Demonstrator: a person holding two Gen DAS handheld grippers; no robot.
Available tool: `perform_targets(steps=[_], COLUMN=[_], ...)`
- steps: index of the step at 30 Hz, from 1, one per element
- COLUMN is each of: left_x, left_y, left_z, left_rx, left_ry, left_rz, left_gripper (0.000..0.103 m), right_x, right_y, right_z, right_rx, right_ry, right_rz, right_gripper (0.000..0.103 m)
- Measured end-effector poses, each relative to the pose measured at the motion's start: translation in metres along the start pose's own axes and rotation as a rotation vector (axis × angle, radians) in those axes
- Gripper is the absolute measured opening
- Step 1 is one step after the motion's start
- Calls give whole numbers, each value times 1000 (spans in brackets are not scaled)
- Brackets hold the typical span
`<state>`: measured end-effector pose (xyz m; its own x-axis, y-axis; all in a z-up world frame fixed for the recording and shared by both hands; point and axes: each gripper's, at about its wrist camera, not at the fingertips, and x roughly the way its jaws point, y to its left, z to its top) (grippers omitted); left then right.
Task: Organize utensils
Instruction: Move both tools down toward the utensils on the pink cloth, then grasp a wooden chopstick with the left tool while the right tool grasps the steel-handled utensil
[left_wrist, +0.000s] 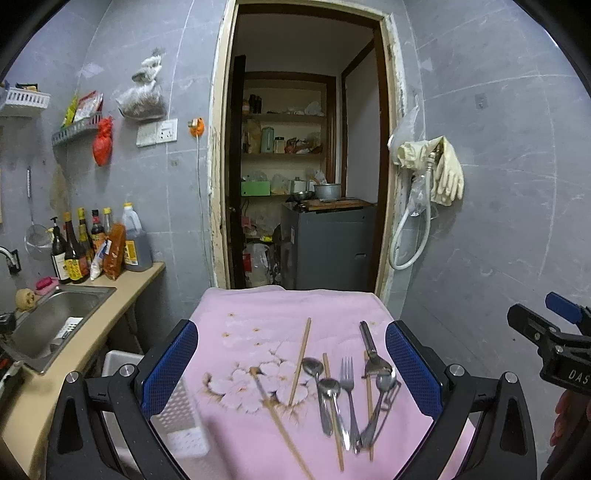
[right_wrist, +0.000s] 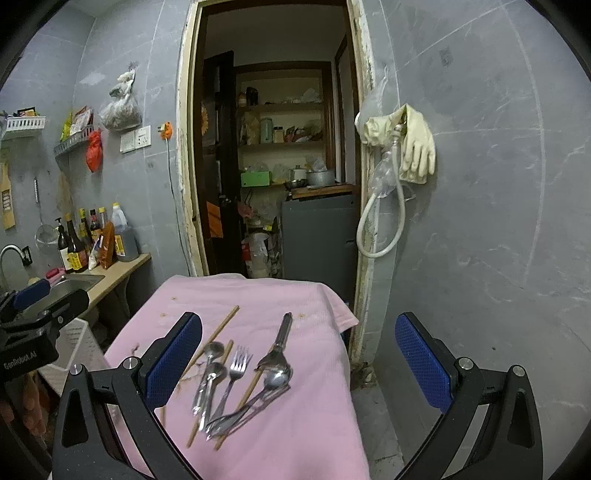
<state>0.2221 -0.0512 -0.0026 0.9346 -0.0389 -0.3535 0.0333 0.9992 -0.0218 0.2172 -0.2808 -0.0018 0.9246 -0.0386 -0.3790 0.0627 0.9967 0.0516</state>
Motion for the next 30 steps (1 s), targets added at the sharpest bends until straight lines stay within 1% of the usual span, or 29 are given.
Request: perform_targets(steps=[4,7,12,15,19,26,30], left_x=[37,66,115,140,177,233,267], left_y=[-8,-12,-17,-19,-22,-19,-17], left_z=[8,11,12,10,6,-11,-22], left_rx=[-20,-26,-44,-38,-25,-47,-41], left_ry=[22,35,63,72,96,156,229], left_rz=[15,40,83,99,131,143,136], left_gripper=[102,102,102,102,102,102,102], right_x=[44,78,139,170,211,271,304], right_y=[-9,-13,-19,-20,-21,-15,-9], right_z=[4,7,6,4,-4,-28,-42], right_rx=[-9,-16,-18,-20,-18,-5,1], right_ry=[16,32,60,72,97,149,212], right_rz=[14,25,42,52,78,138,186], right_gripper=[102,102,102,102,102,102,102])
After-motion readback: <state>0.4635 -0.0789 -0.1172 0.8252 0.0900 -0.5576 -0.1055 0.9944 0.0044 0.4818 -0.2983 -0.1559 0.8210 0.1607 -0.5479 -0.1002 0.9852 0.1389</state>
